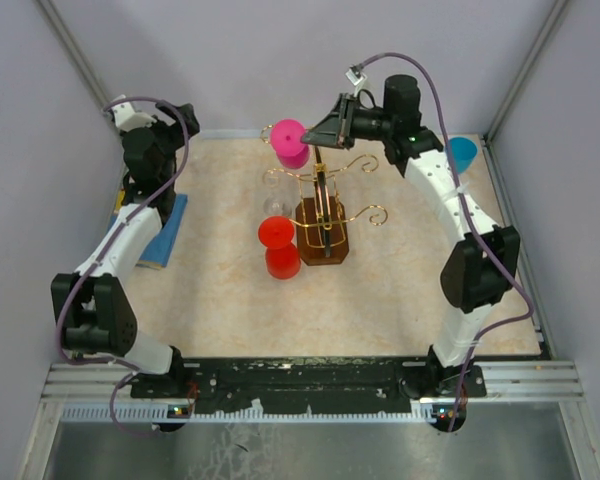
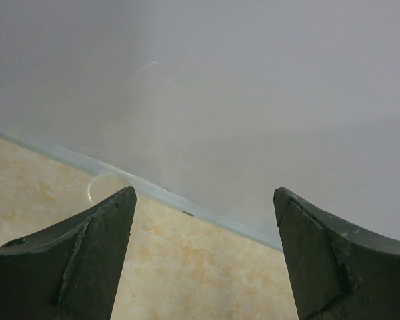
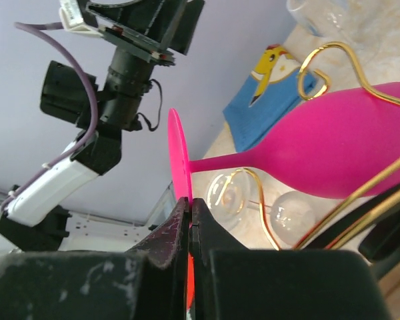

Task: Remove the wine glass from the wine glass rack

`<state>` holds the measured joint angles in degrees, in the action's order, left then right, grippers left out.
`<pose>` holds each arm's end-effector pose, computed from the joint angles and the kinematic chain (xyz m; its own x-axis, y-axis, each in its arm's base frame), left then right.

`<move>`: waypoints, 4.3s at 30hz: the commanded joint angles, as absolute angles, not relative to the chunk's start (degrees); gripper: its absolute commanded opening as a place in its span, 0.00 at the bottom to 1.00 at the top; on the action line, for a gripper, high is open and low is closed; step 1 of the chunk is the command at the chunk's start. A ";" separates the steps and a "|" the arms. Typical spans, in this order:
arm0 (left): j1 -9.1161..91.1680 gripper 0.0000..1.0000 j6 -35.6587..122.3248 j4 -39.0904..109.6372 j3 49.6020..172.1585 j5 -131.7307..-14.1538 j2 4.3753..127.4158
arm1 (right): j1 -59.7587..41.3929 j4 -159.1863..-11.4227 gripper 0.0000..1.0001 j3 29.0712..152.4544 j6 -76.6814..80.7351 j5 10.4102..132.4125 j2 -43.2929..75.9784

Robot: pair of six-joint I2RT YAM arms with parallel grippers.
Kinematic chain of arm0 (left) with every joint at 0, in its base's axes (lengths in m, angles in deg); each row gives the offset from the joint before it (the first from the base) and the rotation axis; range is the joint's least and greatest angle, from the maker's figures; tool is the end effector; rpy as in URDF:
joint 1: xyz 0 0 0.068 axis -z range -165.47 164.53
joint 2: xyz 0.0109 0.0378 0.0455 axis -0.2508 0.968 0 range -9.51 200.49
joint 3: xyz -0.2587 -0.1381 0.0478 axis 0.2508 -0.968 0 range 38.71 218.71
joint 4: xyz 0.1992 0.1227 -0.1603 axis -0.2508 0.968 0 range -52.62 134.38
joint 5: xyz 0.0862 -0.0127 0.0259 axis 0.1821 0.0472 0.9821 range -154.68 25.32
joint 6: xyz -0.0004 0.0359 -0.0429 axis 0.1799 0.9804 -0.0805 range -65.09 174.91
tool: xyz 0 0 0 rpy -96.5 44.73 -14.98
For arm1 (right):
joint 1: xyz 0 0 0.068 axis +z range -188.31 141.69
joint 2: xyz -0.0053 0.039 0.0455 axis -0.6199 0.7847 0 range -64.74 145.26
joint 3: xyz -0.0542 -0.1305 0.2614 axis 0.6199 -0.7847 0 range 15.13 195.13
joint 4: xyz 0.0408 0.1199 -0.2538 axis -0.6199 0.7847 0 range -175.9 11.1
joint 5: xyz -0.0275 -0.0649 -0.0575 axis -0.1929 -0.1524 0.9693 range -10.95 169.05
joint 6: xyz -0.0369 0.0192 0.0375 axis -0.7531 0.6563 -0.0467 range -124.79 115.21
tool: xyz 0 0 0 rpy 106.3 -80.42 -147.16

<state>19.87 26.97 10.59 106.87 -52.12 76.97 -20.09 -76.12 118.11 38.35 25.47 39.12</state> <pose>0.3856 -0.0277 0.3910 0.1873 -0.4768 -0.8588 -0.0402 0.8698 -0.4917 0.4214 0.1715 0.4322 -0.7687 0.1743 -0.6155 -0.5636 0.2706 0.7805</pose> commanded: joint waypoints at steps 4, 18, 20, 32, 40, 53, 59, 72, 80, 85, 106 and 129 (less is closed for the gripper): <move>19.45 0.90 26.25 12.60 108.97 -52.40 73.44 | -20.39 -93.07 0.00 115.20 48.98 17.93 37.08; 19.28 0.91 26.26 14.15 109.62 -52.30 72.27 | -19.18 -101.23 0.00 118.00 56.03 14.62 39.94; 19.27 0.91 25.97 14.29 109.75 -52.61 72.23 | -19.18 -98.52 0.00 119.03 53.82 15.02 39.14; 19.27 0.90 22.83 16.89 111.53 -57.29 71.25 | -19.99 -89.32 0.00 124.91 47.25 15.78 37.04; 19.27 0.87 17.26 25.76 116.74 -62.26 70.24 | -19.96 -96.86 0.00 123.41 47.37 12.56 33.91; 17.97 0.92 -3.37 38.26 120.98 -87.50 68.86 | -19.17 -105.67 0.00 115.51 45.39 8.27 24.51; 18.00 0.97 -14.26 37.36 121.81 -98.55 68.93 | -18.03 -102.93 0.00 115.57 42.17 8.35 23.51; 18.34 1.00 -38.64 20.60 114.36 -114.28 66.60 | -13.95 -90.80 0.00 121.43 31.23 9.26 27.46; 18.67 1.00 -41.84 20.47 112.37 -115.63 64.21 | -12.07 -80.07 0.00 128.80 23.05 12.02 32.24; 19.89 1.00 -42.14 20.68 111.46 -116.01 64.63 | -10.41 -80.30 0.00 129.48 22.29 12.11 33.03; 22.09 1.00 -46.45 17.73 106.28 -116.76 65.20 | -7.25 -71.67 0.00 132.41 8.64 12.55 30.52; 22.00 0.93 -48.09 17.01 106.83 -116.82 66.49 | -0.47 -43.11 0.00 138.38 -21.31 22.42 27.85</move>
<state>21.84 -47.67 19.55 106.50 -116.67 66.37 -0.66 -43.53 138.13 -18.74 20.71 32.47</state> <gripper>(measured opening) 0.951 0.007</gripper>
